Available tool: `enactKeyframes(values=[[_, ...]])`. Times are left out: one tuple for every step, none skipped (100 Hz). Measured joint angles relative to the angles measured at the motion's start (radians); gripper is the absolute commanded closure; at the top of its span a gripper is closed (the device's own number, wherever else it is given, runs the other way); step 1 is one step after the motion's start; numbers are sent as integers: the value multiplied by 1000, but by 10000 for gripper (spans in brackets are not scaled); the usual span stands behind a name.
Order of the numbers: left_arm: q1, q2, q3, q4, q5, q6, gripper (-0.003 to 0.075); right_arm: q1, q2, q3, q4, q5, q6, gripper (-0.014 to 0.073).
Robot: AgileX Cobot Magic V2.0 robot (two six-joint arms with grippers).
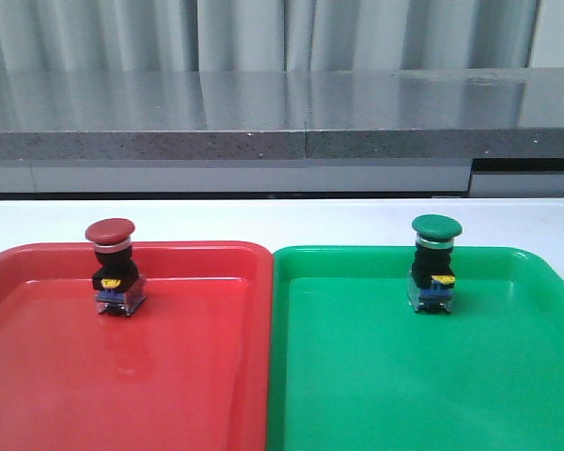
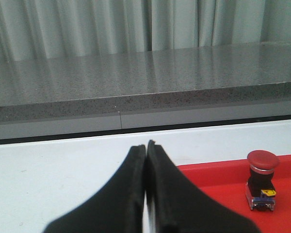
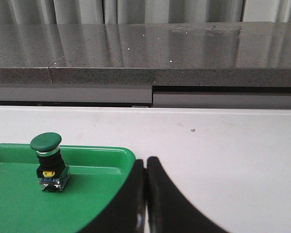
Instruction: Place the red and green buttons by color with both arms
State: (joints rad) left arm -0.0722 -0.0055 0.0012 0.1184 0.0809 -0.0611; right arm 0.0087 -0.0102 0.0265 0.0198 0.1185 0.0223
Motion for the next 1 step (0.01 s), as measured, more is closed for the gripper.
enactKeyframes(values=[[0,0,0,0,0,0,739,0,0,0,0,0,0,660]])
